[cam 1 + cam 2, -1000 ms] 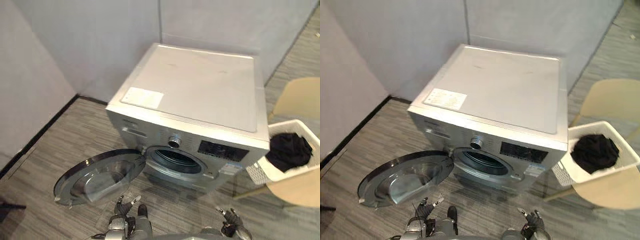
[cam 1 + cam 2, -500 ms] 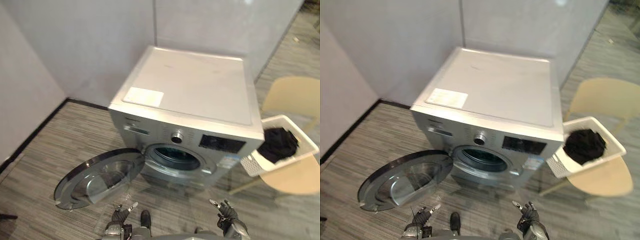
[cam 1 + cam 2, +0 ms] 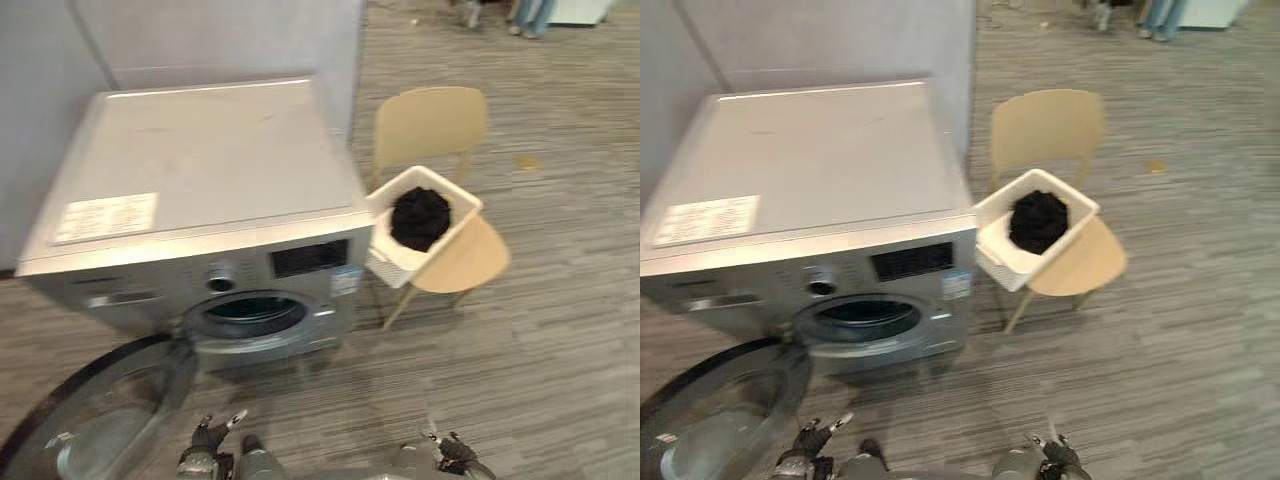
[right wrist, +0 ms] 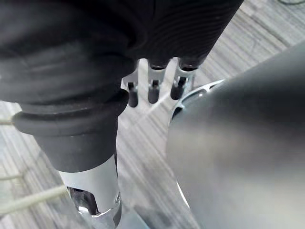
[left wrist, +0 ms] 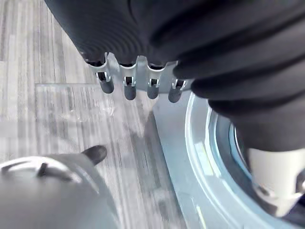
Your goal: Pick up the laundry basket with both hands and put the clothes into the washing machine.
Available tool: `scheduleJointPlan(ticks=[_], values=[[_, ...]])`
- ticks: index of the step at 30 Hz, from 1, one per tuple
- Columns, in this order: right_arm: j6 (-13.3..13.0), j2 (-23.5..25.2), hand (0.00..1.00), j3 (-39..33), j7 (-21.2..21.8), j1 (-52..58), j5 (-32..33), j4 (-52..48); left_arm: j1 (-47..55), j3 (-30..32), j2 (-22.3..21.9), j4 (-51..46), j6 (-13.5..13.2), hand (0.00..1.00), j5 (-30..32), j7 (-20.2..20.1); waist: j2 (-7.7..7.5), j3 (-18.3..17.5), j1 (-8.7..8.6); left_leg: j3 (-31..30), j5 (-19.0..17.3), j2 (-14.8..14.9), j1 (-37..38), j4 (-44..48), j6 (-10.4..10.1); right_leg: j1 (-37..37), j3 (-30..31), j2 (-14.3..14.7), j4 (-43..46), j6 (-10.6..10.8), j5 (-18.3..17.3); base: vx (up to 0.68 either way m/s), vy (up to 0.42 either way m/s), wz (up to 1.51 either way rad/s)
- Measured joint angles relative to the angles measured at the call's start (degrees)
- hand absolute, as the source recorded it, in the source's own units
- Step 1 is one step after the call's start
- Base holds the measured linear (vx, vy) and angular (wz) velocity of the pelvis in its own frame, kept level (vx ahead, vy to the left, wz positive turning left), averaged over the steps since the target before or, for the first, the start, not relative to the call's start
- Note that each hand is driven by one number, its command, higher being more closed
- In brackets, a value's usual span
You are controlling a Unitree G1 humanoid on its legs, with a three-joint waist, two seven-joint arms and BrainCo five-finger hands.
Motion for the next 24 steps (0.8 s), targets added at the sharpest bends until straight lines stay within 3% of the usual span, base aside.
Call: scheduleJointPlan(ticks=[2, 4, 5, 6, 7, 8, 10, 12, 13, 14, 15, 16, 17, 18, 20, 22, 24], values=[[-0.1, -0.4, 0.0, 1.0, 0.0, 0.1, 0.0, 0.0, -0.1, 0.9, -1.2, -0.5, -0.1, 0.0, -0.9, 0.1, 0.48, -0.4, -0.33, -3.0, 5.3, 3.6, -0.1, 1.5, 0.1, 0.7, -1.0, 3.4, 2.2, -2.0, -2.6, 0.08, -0.425, -0.01], [-0.2, -0.9, 0.0, 4.8, 0.1, 0.4, 0.0, -0.5, -0.7, 2.1, -2.3, -1.6, -0.2, 0.0, -2.6, 0.1, -0.22, -0.5, -0.21, -5.6, 11.0, 8.1, -4.3, 9.4, 7.2, 3.9, -1.6, 7.1, -0.8, -4.1, -2.9, 0.04, -0.464, -0.01], [-0.5, -1.1, 0.0, 6.6, 0.1, 0.1, 0.0, -1.4, -0.7, 2.9, -2.7, -3.9, -0.6, 0.0, -3.6, 0.1, -1.61, 0.1, 0.34, -8.3, 13.0, 9.4, -8.5, 19.4, 12.5, 6.2, -1.5, 8.1, -2.8, -6.0, -2.8, 0.08, -0.393, -0.19], [-0.6, -1.4, 0.0, 7.1, 0.1, -0.1, 0.0, -1.6, -0.7, 2.9, -2.8, -4.5, -0.8, 0.0, -3.8, 0.1, -1.91, 0.3, 0.79, -9.3, 11.1, 9.0, -10.6, 25.7, 13.8, 7.2, -1.1, 8.2, -3.5, -6.5, -2.6, 0.08, -0.274, -0.35], [-0.9, -2.6, 0.0, 7.2, 0.0, -0.1, 0.0, -2.2, -0.7, 2.9, -3.2, -4.8, -1.3, 0.0, -4.0, 0.2, -1.48, 0.4, 1.54, -11.3, 5.4, 6.8, -13.7, 36.4, 14.2, 8.9, -0.5, 8.5, -5.4, -7.5, -2.1, 0.09, -0.161, -0.31], [-1.1, -3.1, 0.0, 7.4, 0.0, -0.2, 0.0, -2.7, -0.7, 2.9, -3.4, -4.8, -1.5, 0.0, -4.3, 0.2, -1.25, 0.5, 1.65, -11.8, 3.4, 5.2, -14.6, 39.9, 13.9, 9.7, -0.5, 8.6, -6.3, -7.7, -1.9, 0.13, -0.116, -0.21], [-1.5, -4.0, 0.0, 7.5, -0.2, 0.0, 0.0, -3.0, -0.6, 2.9, -3.6, -4.8, -1.8, 0.0, -4.9, 0.2, -0.39, 0.8, 2.14, -13.5, -2.3, -1.7, -16.7, 44.2, 11.5, 12.1, -0.5, 9.7, -8.7, -7.9, -1.8, 0.14, -0.087, -0.01], [-1.5, -4.0, 0.0, 7.6, -0.2, -0.5, 0.0, -3.0, -0.6, 3.0, -4.0, -4.9, -1.9, 0.0, -4.9, 0.2, 0.37, 1.2, 3.21, -15.9, -7.1, -8.7, -17.3, 41.2, 8.1, 13.5, -0.4, 10.7, -10.5, -8.1, -1.8, 0.17, -0.01, -0.07], [-1.5, -3.9, 0.0, 8.7, -0.1, -1.3, 0.0, -3.0, -0.2, 3.2, -4.0, -4.7, -2.0, 0.0, -4.9, 0.1, 0.46, 1.3, 3.87, -17.9, -10.3, -14.5, -16.7, 34.2, 6.1, 13.9, 0.0, 10.7, -11.2, -8.1, -1.7, 0.18, 0.036, -0.24], [-1.5, -3.6, 0.0, 9.0, -0.1, -2.5, -0.3, -3.0, 0.0, 4.2, -4.1, -4.5, -1.8, 0.0, -4.8, 0.0, 0.61, 1.4, 4.72, -19.2, -11.3, -18.1, -15.3, 25.2, 5.9, 13.7, 0.8, 10.8, -11.5, -8.0, -1.8, 0.22, 0.064, -0.34], [-1.6, -3.0, 0.0, 9.7, -0.1, -3.8, -1.2, -3.0, 0.8, 5.0, -3.8, -4.1, -1.5, 0.0, -4.4, -0.1, 0.97, 1.2, 5.4, -18.6, -12.1, -19.3, -12.5, 16.9, 8.5, 13.5, 2.0, 10.9, -11.8, -7.9, -1.8, 0.2, 0.053, -0.32], [-1.6, -2.5, 0.0, 10.2, 0.0, -4.3, -1.5, -3.0, 1.1, 5.3, -3.7, -3.6, -1.4, 0.0, -4.4, -0.1, 0.44, 1.2, 5.68, -18.1, -12.6, -19.7, -11.0, 14.1, 9.9, 13.3, 2.6, 10.9, -12.1, -7.9, -1.8, 0.22, 0.033, -0.24], [-1.8, -1.1, 0.0, 13.0, 0.2, -5.9, -2.3, -3.0, 1.5, 6.4, -2.9, -2.2, -1.3, 0.0, -3.7, -0.3, -1.37, 1.5, 6.38, -17.0, -10.2, -20.8, -9.7, 10.5, 11.8, 13.0, 4.7, 10.4, -15.1, -7.0, 0.5, 0.2, 0.048, -0.2], [-1.9, -0.8, 0.0, 15.5, 0.4, -7.4, -2.8, -3.0, 2.4, 8.6, -2.8, -1.1, -0.6, 0.0, -3.2, -1.1, -1.29, 1.7, 7.44, -17.3, -10.9, -20.7, -10.5, 12.6, 13.1, 14.2, 6.4, 10.5, -17.5, -6.1, 2.4, 0.2, 0.064, -0.22], [-2.0, -0.5, 0.0, 18.0, 1.4, -8.3, -4.3, -2.5, 4.4, 12.3, -3.9, 0.1, 0.1, 0.0, -3.4, -1.2, -1.31, 1.8, 8.68, -17.2, -12.3, -21.3, -9.1, 14.9, 14.9, 16.0, 8.0, 10.0, -17.2, -6.0, 2.4, 0.21, 0.098, -0.16], [-2.1, 0.0, 0.0, 18.3, 1.6, -8.3, -5.0, -2.4, 5.8, 13.1, -4.2, 0.0, 0.1, 0.0, -3.6, -1.3, -0.82, 1.7, 8.78, -17.2, -13.9, -21.4, -6.3, 12.5, 14.4, 15.2, 8.6, 9.9, -12.8, -5.3, 1.8, 0.15, 0.09, -0.14], [-2.1, 0.5, 0.0, 19.1, 2.6, -8.2, -6.2, -0.8, 6.7, 13.1, -4.3, 0.0, 0.2, 0.0, -4.0, -1.3, -1.55, 1.6, 9.06, -16.2, -15.7, -21.7, -2.5, 8.2, 13.9, 8.0, 9.5, 8.3, 5.4, 2.2, -1.7, 0.14, 0.098, -0.23]])
